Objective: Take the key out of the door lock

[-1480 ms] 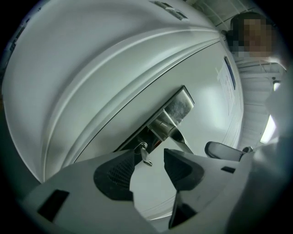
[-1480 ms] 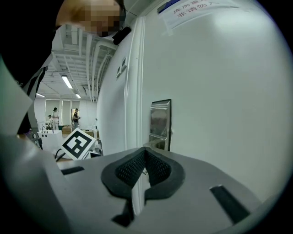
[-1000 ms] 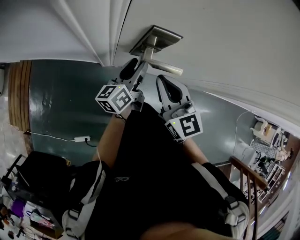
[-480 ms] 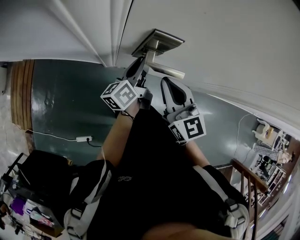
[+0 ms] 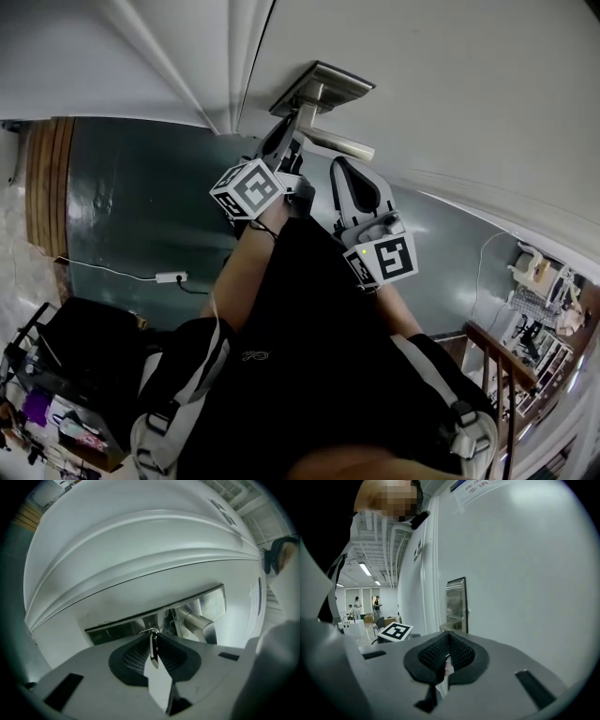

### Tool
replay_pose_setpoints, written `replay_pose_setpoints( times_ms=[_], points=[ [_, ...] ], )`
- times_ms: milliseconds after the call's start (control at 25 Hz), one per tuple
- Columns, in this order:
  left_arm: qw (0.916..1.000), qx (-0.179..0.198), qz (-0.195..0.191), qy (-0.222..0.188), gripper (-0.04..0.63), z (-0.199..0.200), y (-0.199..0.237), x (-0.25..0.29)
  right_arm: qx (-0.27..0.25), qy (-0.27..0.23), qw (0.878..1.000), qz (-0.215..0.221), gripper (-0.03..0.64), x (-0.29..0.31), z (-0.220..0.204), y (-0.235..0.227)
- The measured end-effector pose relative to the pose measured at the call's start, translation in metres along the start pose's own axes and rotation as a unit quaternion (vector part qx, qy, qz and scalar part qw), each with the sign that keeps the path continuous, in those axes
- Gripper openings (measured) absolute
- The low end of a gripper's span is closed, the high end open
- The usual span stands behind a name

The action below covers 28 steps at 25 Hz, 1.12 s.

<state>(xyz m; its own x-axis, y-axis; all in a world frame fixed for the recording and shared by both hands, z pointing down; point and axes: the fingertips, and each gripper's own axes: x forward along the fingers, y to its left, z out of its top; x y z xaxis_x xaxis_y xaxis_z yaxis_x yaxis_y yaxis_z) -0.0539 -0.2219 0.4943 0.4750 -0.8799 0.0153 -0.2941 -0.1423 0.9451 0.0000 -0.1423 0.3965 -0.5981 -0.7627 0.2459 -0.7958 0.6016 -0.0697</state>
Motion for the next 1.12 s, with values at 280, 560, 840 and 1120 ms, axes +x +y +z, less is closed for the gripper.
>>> replay_pose_setpoints(
  times_ms=[280,560,840,1120],
  points=[
    [0.9998,-0.016,0.002,-0.012,0.046,0.003,-0.0039,-0.002,-0.002,-0.002,1.0,0.004,0.008,0.0001,0.0019,0.003],
    [0.999,-0.044,-0.001,-0.012,0.04,0.0019,-0.0005,-0.0019,0.0,-0.005,1.0,0.003,0.008,0.0011,0.0009,0.0038],
    [0.9984,-0.057,-0.001,-0.005,0.037,0.0009,0.0005,-0.002,-0.001,-0.002,1.0,0.0,0.008,-0.0013,-0.0016,0.0023],
    [0.9963,-0.084,-0.019,-0.002,0.037,0.0001,-0.0023,-0.0006,0.005,-0.006,1.0,-0.003,0.008,0.0008,0.003,0.0003]
  ],
)
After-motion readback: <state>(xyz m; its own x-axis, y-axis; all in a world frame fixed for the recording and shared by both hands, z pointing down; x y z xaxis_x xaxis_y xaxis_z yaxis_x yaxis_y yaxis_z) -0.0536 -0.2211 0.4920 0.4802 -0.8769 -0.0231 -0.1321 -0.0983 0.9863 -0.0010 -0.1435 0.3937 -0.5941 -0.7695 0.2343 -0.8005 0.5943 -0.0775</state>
